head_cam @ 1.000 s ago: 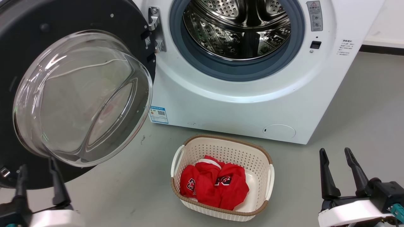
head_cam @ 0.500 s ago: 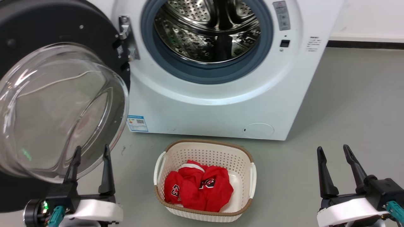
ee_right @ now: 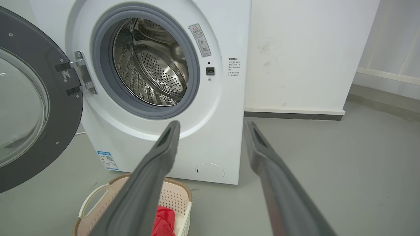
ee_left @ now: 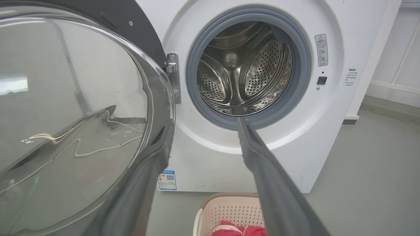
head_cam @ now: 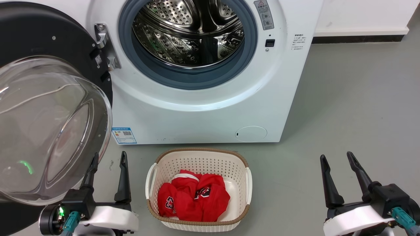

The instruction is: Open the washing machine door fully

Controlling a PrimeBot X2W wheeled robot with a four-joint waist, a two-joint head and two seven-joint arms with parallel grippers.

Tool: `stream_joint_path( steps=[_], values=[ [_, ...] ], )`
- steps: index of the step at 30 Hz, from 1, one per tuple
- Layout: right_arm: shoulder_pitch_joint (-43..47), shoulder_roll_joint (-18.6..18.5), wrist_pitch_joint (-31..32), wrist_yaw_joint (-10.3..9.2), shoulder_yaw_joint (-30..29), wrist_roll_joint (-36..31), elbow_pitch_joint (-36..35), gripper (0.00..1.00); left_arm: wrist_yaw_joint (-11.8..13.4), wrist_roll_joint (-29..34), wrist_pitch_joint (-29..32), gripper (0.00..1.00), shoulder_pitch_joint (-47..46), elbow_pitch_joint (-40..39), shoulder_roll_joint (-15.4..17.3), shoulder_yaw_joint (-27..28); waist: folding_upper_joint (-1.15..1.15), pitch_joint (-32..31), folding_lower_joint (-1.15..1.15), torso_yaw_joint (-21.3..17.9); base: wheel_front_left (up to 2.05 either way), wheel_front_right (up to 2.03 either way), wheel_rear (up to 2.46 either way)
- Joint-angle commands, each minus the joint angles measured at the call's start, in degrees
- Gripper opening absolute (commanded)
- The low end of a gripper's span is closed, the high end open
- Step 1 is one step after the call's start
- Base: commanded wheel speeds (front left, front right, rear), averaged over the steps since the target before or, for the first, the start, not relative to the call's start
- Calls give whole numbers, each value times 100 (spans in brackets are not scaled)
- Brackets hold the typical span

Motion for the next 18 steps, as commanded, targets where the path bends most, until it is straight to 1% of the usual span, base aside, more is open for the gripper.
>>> stream_joint_path(
  steps=[1, 15, 16, 18],
  values=[
    [-30, 7, 2, -1, 10, 35, 14, 100, -9, 7, -14, 100, 57, 10, -10, -17, 0, -9, 0, -7, 0, 0, 0],
    [24, 7, -38, -1, 28, 190, 109, 100, -73, -54, -14, 100, 20, 122, -38, 5, 0, -67, 0, -3, 0, 0, 0],
    [20, 7, -41, -1, 31, 197, 113, 0, -79, -58, -14, 0, 13, 127, -41, 8, 0, -67, 0, -3, 0, 0, 0],
    [40, 1, -5, 1, 34, 154, 186, 0, -65, -47, 4, 0, 57, 212, -54, 4, 0, -68, 0, -4, 0, 0, 0]
  ],
)
